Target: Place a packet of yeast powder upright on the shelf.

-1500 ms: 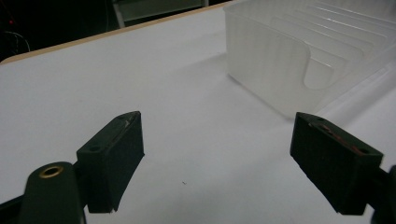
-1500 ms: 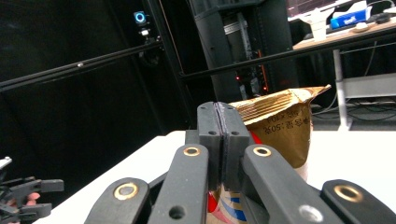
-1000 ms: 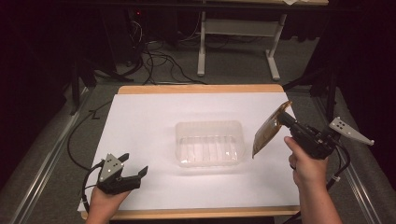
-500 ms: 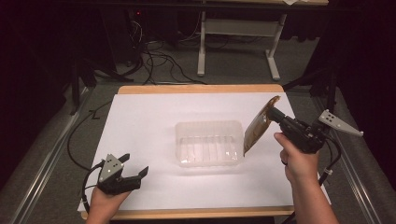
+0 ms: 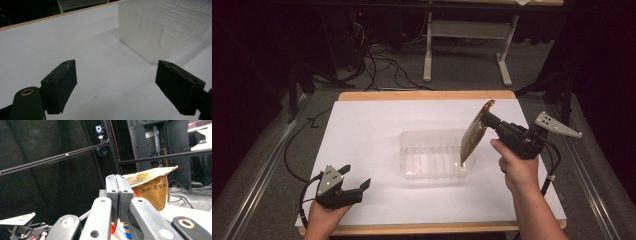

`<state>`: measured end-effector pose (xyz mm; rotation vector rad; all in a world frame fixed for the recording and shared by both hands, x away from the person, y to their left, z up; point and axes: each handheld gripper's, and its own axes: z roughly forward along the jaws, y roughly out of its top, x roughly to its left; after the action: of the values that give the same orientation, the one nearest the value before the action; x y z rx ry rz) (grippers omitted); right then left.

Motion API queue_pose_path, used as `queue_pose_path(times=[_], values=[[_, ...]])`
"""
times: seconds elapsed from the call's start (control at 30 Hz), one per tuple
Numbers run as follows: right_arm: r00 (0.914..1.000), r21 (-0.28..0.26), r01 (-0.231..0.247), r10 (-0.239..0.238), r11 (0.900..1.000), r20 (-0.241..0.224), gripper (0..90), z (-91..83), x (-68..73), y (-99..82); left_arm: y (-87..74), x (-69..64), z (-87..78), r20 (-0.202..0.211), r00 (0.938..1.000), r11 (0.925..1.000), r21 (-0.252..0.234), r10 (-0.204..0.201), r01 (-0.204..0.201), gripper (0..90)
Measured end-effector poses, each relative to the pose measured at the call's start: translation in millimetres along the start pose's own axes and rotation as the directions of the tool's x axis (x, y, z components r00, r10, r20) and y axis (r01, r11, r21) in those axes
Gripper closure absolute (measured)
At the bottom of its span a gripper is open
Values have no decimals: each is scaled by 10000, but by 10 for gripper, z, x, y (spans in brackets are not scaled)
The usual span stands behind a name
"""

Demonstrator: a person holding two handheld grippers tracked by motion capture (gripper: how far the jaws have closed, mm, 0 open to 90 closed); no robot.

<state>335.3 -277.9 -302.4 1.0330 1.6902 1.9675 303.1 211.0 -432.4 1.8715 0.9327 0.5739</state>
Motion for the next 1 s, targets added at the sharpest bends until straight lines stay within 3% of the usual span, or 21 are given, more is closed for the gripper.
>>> queue_pose_path(times=[0.57,1.0], values=[[9991,477,-170,188,9987,-382,900,323,-2,-127,5,33,-17,-8,10000,10000,-77,-37,37,177],[9989,804,-214,246,9965,-389,900,458,-43,-184,-1,40,-28,22,10000,10000,-49,-3,3,177]])
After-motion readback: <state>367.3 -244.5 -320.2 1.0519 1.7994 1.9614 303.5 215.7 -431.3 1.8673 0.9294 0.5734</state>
